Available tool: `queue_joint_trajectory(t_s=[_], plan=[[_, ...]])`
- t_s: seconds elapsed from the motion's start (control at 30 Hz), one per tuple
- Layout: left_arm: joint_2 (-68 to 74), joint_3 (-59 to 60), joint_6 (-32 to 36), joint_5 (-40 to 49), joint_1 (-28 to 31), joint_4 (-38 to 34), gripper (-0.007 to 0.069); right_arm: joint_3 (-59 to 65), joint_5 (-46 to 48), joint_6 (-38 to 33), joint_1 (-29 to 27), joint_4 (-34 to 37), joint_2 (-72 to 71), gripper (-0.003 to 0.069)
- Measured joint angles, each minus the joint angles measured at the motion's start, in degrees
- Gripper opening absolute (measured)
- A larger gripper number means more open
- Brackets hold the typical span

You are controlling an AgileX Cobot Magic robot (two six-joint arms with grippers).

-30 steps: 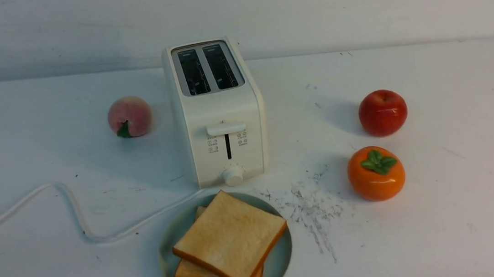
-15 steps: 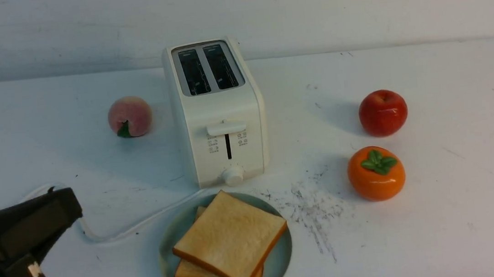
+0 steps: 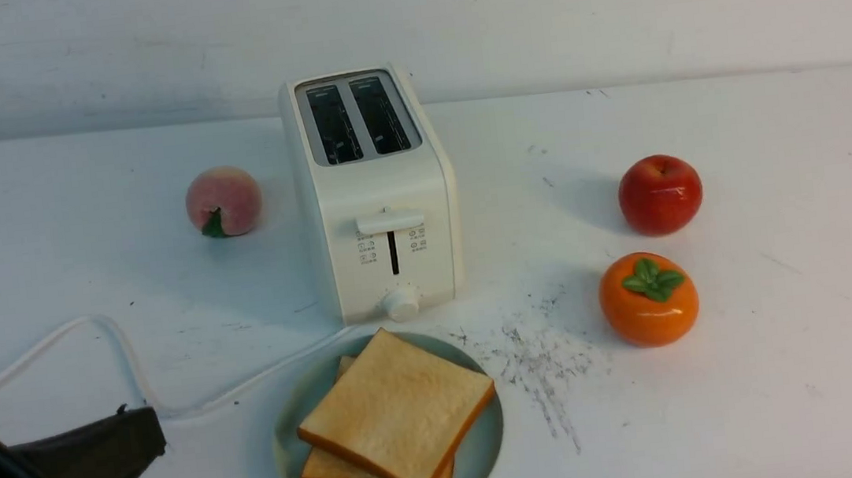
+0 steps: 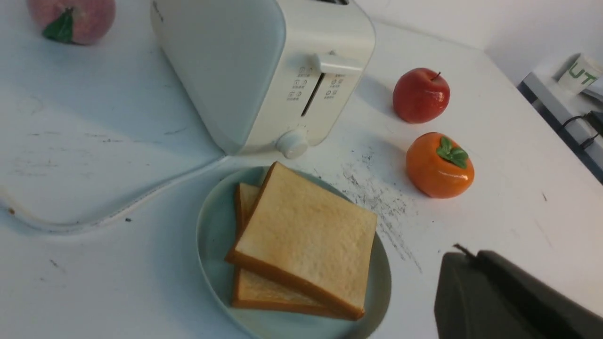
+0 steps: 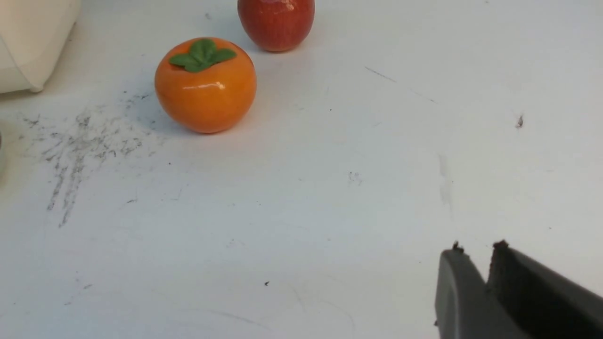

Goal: Take toasted bread from bread machine on white table place on plate.

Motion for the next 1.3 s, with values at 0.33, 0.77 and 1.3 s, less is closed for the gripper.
queue_joint_trajectory(t_s=[0.33,0.77,1.3], plan=[[0.0,0.0,0.0,1.3,0.0,0.2,-0.0014,0.0,0.0,0.0,0.0,0.0,0.0,0.0116],[-7.0,11.6,0.2,-1.3,1.6,4.7,-0.0014,0.0,0.0,0.0,0.0,0.0,0.0,0.0127],[-31.1,25.6,0.2,-1.6,22.5,2.5,-0.0014,0.0,0.0,0.0,0.0,0.0,0.0,0.0141]])
